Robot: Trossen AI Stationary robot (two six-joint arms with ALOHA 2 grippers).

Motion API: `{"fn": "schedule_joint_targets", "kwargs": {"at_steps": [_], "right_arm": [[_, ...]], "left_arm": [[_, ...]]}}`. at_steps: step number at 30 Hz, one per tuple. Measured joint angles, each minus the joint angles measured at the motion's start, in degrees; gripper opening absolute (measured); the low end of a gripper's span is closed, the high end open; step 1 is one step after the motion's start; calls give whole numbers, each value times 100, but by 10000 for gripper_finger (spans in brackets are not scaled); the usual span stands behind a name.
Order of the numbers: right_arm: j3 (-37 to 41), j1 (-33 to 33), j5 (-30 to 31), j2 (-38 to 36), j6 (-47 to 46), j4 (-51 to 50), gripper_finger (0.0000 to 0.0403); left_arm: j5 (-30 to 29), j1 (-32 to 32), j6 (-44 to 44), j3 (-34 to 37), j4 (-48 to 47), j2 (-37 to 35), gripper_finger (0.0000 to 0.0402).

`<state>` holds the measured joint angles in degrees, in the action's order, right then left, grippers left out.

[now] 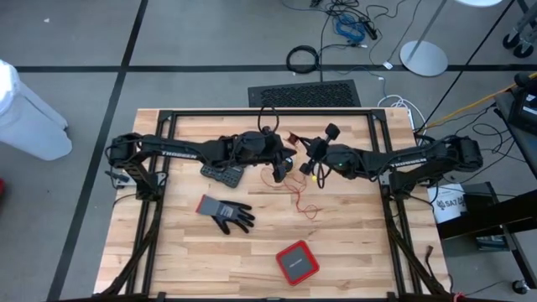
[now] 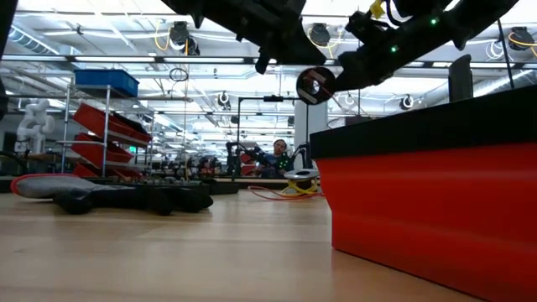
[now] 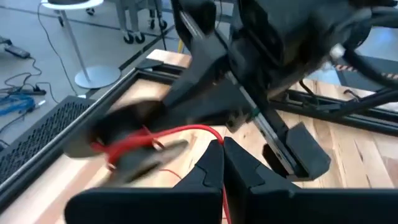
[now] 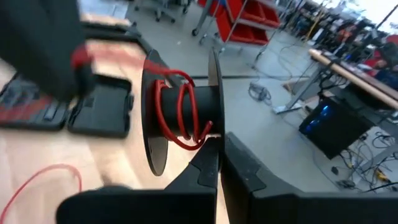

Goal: Coil cords
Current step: Coil the red wire onto the spool

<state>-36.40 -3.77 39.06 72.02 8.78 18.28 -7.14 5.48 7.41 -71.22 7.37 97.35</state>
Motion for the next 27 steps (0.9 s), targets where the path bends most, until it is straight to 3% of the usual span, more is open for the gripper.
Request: {"fn": "schedule_joint_targets", "kwargs": {"at_steps": [10,16,27], "right_arm": [[-87,20,-190,-12,36,375,0],[-87,18,-194,-186,-36,259,0],[-92,13,-980,-1099,-363,195,0]], "left_arm": [[-186,-48,100,2,735,719,23],[-195,-137,-544,1,847,793,30],[-506,-178,-934,2,1308,791,154]]}}
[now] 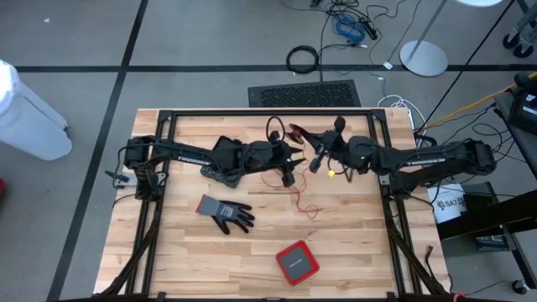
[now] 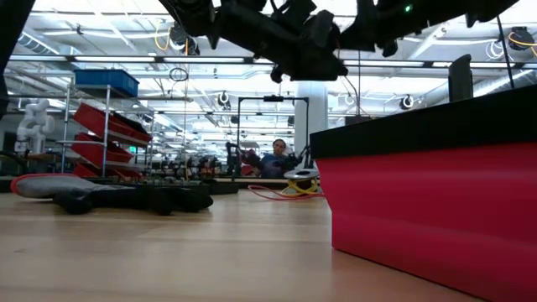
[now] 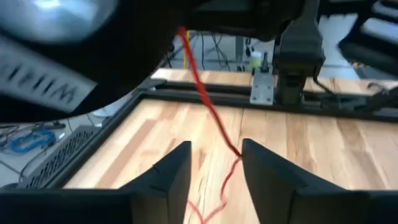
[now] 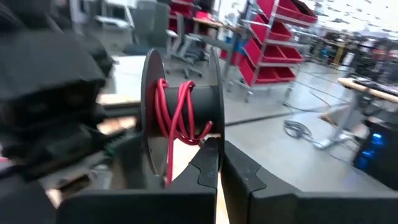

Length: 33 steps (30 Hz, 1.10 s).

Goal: Coil cords
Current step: Coil the red wire onto the spool

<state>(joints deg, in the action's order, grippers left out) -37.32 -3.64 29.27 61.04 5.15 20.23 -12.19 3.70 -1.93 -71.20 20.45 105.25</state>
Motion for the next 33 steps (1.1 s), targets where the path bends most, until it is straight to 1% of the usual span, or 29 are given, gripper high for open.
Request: {"fn": "schedule_joint_targets", "kwargs": {"at_steps": [2,8,11,16,18,20,25,33], "right_arm": [[0,4,-204,-151,-45,3,0],[0,4,-560,-468,-211,-22,0],[0,4,-666,-551,-256,12,0],[0,4,-846,-596,-337,103,0],[0,4,-868,-595,-386,94,0],[0,4,-901,-595,-389,58,0],[0,4,-993,-595,-390,50,0],[0,4,-996,-592,-390,44,0]], "left_arm": [[1,12,-32,0,146,0,162],[6,23,-458,2,265,1,164],[197,25,-609,2,546,54,164],[388,23,-636,5,1041,366,164],[604,25,-635,7,1261,486,164],[686,25,-633,6,1424,608,164],[828,25,-595,7,1465,759,164],[1062,23,-459,7,1479,791,164]]}}
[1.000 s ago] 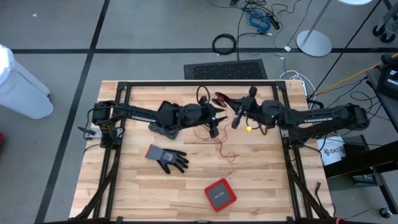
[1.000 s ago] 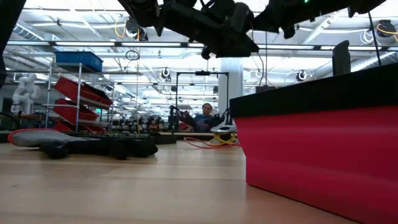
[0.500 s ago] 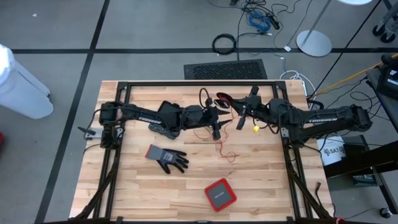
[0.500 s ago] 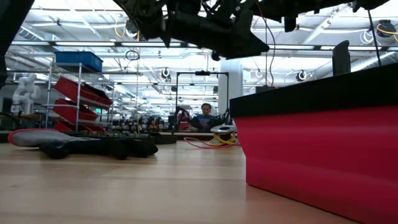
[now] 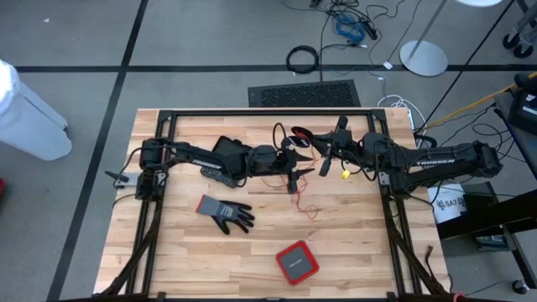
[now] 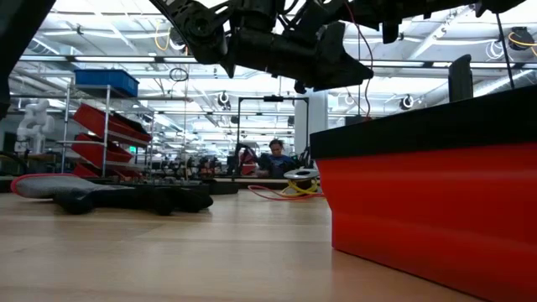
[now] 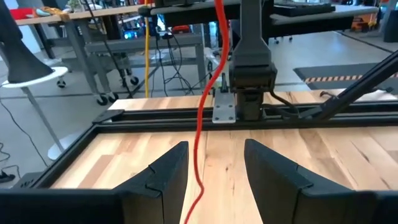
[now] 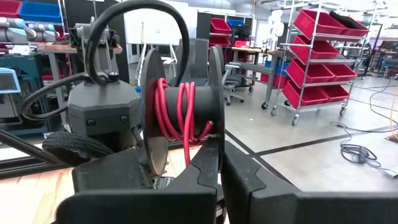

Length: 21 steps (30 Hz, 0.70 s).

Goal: Coil cords
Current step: Coil the red wire onto the spool

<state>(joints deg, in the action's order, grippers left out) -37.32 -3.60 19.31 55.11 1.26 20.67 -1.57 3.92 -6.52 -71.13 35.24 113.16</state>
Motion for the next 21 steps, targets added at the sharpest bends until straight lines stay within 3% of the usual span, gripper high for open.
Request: {"fn": "schedule_joint_targets", "kwargs": {"at_steps": [12,17,21], "right_arm": [[0,-2,0,2,-20,8,0],[0,0,-1,4,-22,6,0],[0,0,-20,4,-22,-20,0]], "left_arm": [[105,-19,251,-9,257,271,164],[-181,22,377,-140,340,536,159],[-455,44,431,-142,336,584,131]]}}
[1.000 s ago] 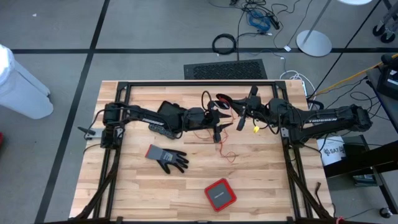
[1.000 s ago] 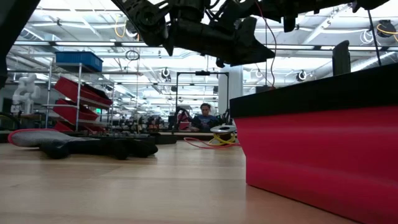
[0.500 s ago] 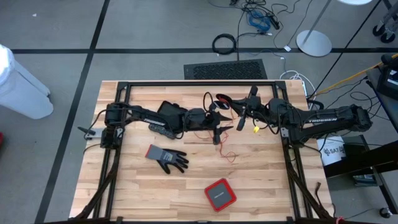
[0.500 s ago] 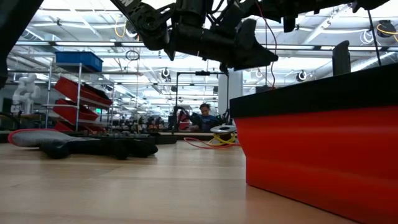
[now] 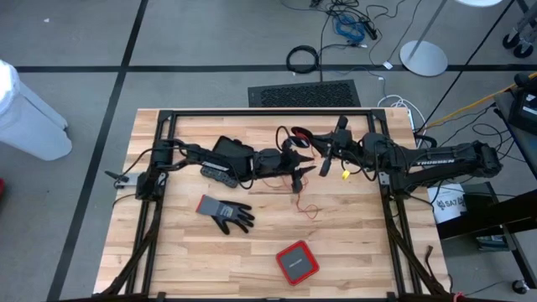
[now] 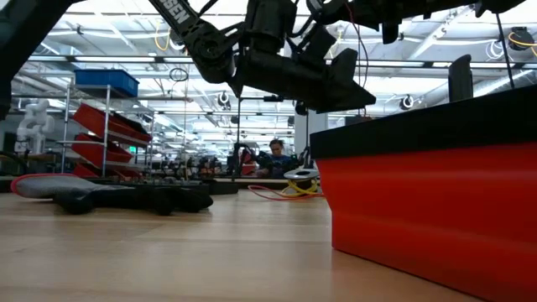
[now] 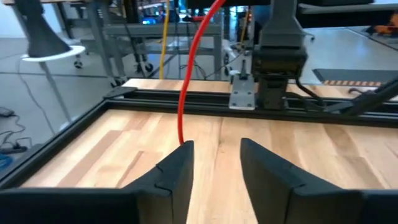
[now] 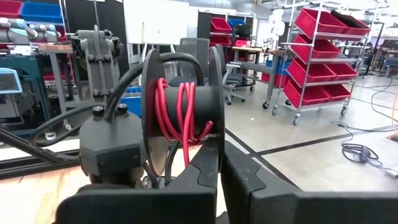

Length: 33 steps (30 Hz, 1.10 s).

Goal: Coil cords
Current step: Coil the red wire onto the spool

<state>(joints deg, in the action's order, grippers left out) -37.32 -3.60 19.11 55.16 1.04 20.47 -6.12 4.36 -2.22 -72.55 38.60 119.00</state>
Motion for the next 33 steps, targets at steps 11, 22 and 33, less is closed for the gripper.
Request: {"fn": "schedule_joint_targets", "kwargs": {"at_steps": [11,22,33], "right_arm": [[0,0,0,2,-22,-266,0],[0,0,0,2,-42,-284,0],[0,0,0,2,-39,-301,0]], "left_arm": [[257,-129,87,-4,-383,0,96],[-1226,-391,-167,-4,-713,-2,139],[-1318,-230,-367,-4,64,-7,147]]}}
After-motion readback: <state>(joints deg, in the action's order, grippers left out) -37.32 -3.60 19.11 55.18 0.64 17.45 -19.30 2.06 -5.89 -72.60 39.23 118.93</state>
